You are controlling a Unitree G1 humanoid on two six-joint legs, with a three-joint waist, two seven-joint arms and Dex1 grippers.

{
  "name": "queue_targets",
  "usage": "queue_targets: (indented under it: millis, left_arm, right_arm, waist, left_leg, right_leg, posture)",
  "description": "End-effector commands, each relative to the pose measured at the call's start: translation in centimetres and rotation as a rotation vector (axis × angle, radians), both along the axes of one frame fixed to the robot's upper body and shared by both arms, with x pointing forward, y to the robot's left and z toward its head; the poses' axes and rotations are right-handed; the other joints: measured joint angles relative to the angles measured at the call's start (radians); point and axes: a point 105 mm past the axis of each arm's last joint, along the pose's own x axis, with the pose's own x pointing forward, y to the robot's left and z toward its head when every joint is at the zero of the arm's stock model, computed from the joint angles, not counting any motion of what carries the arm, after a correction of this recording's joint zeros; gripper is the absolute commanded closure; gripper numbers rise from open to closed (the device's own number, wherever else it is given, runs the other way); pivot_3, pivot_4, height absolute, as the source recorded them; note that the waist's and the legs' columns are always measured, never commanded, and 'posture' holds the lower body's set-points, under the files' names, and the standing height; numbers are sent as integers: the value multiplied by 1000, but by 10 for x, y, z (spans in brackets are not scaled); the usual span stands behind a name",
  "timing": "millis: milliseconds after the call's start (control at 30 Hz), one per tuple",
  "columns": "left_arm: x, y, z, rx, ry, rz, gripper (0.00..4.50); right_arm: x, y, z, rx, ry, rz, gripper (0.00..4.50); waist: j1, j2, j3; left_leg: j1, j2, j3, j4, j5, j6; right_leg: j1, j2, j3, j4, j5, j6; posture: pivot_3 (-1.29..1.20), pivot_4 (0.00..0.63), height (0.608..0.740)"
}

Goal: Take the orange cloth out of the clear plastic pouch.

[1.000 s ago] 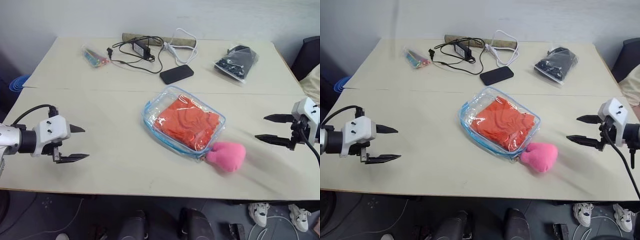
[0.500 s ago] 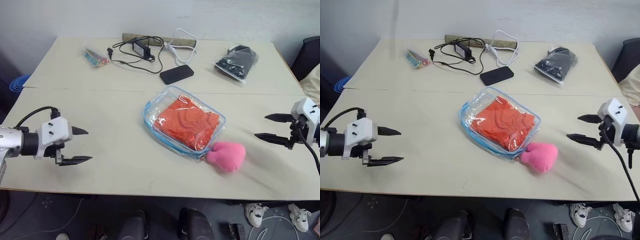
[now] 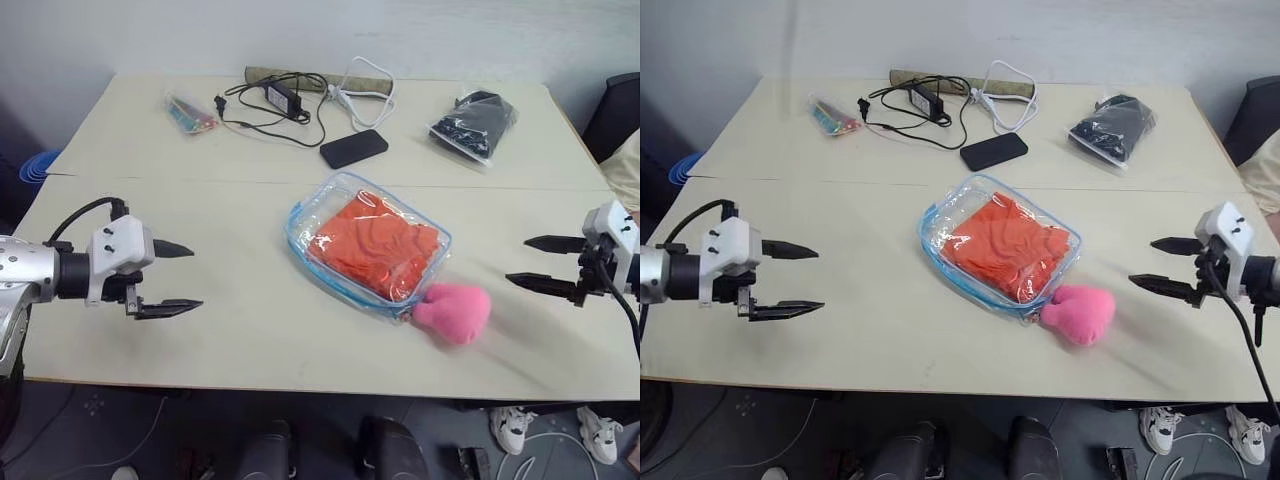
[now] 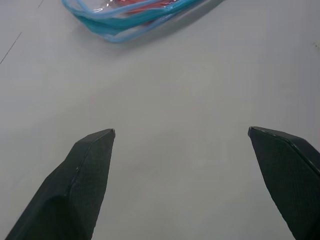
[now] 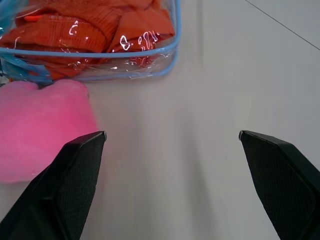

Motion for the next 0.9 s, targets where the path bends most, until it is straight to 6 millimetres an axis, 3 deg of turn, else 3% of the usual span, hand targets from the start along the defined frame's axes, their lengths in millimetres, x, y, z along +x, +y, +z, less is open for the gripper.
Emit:
queue_targets:
  millis: [33,167,333,633,900]
  left_arm:
    - [-1,-11,11,12,-22,-84,0]
    - [3,-24,18,28,-33,-162,0]
    - [32,-48,21,173,-150,-308,0]
    - [94,-84,-6,477,-286,-530,0]
    - [121,-128,-13,383,-394,-511,0]
  right_arm:
    - [-7,3,27,4,-63,28,28]
    - [-14,15,38,28,-72,68,28]
    - [-32,53,56,18,-109,216,28]
    - [-63,114,63,31,-123,412,28]
    - [-80,128,60,65,-118,418,28]
  waist:
    - [1,0,0]
    - [2,0,0]
    - [13,0,0]
    - [27,-1,0]
    - [28,-5,0]
  left_leg:
    - [0,0,0,0,0,0]
    - [0,0,0,0,0,0]
    - [0,-1,1,1,0,0]
    - [-4,-5,1,5,0,0]
    - [-15,-4,-4,16,-2,3]
  right_leg:
    - [0,0,0,0,0,0]
    - [0,0,0,0,0,0]
    - [0,0,-1,1,0,0]
    - [0,1,-3,0,0,0]
    - [-4,1,-7,2,1,2]
  posture:
    - [0,150,740]
    - [0,150,740]
    - [0,150,740]
    - [0,150,740]
    - [0,150,740]
